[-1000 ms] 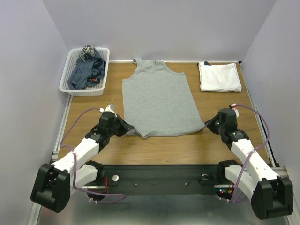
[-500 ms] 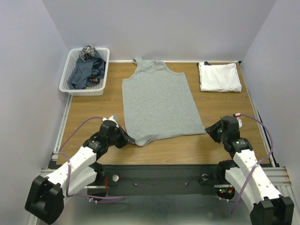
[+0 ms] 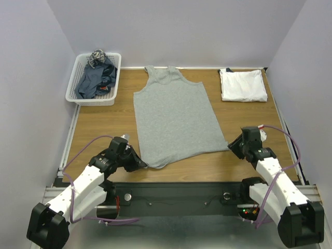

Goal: Fold and stack the tank tops
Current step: Flatten the tank top out

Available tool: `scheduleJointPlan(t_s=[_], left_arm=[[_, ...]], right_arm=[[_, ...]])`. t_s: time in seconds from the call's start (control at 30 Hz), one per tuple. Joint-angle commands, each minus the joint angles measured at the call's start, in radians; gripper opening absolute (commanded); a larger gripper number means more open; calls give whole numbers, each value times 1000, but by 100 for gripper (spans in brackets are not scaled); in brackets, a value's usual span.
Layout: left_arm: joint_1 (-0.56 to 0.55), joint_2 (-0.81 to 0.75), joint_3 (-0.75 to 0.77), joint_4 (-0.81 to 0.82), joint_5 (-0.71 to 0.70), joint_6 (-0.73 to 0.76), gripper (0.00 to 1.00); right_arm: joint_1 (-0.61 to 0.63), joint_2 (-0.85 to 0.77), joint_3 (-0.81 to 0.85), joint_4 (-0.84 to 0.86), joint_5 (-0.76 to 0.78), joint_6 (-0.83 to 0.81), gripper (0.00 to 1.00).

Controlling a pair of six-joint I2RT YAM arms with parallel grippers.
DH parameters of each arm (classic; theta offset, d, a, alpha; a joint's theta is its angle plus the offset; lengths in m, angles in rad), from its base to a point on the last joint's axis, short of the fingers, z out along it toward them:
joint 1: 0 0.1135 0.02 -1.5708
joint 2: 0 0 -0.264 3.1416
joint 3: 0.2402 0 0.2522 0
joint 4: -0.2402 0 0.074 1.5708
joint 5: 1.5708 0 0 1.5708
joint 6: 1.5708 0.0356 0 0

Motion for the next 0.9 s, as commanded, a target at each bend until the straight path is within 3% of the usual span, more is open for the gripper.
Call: scheduleJointPlan(t_s=[0.0,0.13,0.43,0.6,0.77,0.87], left_arm=[[-5,-18,67,-90,14,32,19],[-5,-26,98,-116,22,67,33],[-5,-6,211,-143,33,150,35],[-5,126,306,64,10,143,35],[-6,409,393,419,10,107,35],[-11,584,473,523,25,86,34]], right_arm=[[-7,51,82,92,74,-34,40],[-7,111,122,126,91,-61,40],[-7,223,134,178,94,-109,40],[-7,226,94,201,93,-106,40],[-7,241,62,230,80,-98,40],[-9,267,59,247,64,-103,40]])
